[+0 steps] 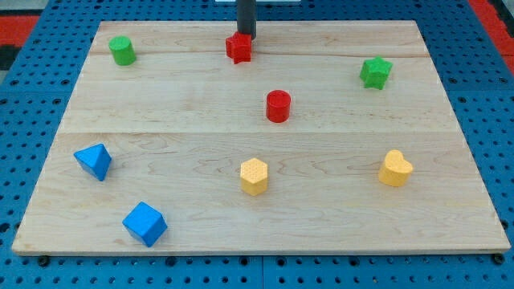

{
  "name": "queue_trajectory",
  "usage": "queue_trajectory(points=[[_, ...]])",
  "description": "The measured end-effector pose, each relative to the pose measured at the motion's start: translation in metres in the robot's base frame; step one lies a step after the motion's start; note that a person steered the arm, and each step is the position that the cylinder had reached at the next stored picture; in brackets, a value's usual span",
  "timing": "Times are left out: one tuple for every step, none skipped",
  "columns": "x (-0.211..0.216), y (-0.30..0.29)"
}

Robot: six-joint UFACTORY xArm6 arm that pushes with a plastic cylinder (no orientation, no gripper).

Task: Slide the red circle above the green star

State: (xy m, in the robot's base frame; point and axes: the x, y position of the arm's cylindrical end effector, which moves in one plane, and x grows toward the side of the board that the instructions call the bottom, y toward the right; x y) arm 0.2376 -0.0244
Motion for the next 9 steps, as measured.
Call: queue_trajectory(points=[[0.012,-0.001],[0.025,0.011],[0.042,0.048],[0.071,0.112],[0.14,0.117],[0.186,0.11],[0.176,0.076],[0.183,0.061],[0.194,0.038]])
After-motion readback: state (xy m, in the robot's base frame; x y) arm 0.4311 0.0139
